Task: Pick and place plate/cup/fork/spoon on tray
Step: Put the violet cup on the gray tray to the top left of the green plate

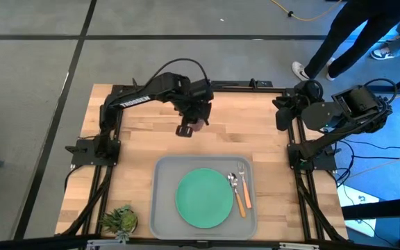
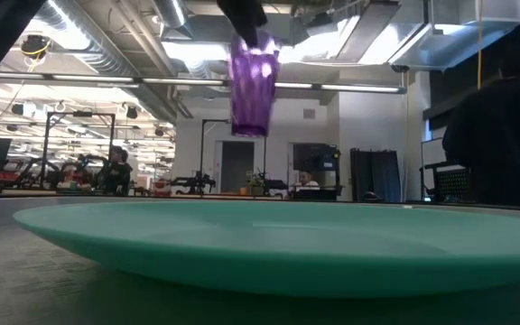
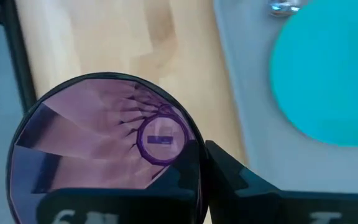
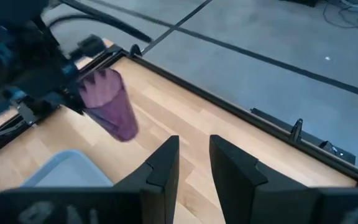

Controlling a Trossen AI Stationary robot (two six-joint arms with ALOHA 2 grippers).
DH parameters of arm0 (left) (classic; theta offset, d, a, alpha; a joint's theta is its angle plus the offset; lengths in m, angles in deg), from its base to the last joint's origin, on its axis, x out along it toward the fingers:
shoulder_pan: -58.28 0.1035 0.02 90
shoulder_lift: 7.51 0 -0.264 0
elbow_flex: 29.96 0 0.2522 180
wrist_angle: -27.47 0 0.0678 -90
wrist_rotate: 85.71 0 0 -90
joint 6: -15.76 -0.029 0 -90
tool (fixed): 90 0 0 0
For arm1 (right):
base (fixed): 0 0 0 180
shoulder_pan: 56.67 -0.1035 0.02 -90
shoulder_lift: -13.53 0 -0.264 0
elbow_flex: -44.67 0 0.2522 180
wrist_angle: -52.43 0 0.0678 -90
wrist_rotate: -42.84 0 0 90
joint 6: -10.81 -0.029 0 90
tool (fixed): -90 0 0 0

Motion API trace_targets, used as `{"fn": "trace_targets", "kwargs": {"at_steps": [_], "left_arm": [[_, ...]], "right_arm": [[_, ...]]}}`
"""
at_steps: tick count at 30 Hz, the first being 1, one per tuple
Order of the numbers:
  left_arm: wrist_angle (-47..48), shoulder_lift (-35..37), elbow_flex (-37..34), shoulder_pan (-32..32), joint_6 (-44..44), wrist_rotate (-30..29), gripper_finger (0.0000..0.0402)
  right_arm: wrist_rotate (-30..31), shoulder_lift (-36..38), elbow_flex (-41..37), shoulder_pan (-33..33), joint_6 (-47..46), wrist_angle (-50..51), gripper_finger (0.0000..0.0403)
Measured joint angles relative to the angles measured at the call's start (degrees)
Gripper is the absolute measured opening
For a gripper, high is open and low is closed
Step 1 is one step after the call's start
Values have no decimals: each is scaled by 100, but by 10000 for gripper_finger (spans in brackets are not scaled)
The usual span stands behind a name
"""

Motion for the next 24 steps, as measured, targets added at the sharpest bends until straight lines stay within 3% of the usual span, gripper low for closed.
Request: {"fn": "trace_targets", "kwargs": {"at_steps": [9, 12, 20, 24], "left_arm": [[410, 679, 2, -797, 1033, -128, 3], [447, 995, -124, -1266, 1532, -445, 3], [442, 1587, -939, -2511, 2974, -1284, 3], [404, 1588, -1416, -2997, 3422, -1430, 3]], "right_arm": [[-292, -31, -2, -2, 34, -9, 94], [-460, -50, -2, -2, 279, -79, 94], [-1486, -150, -4, -2, 1423, -440, 94], [-1986, -162, -4, -2, 1923, -713, 94]]}}
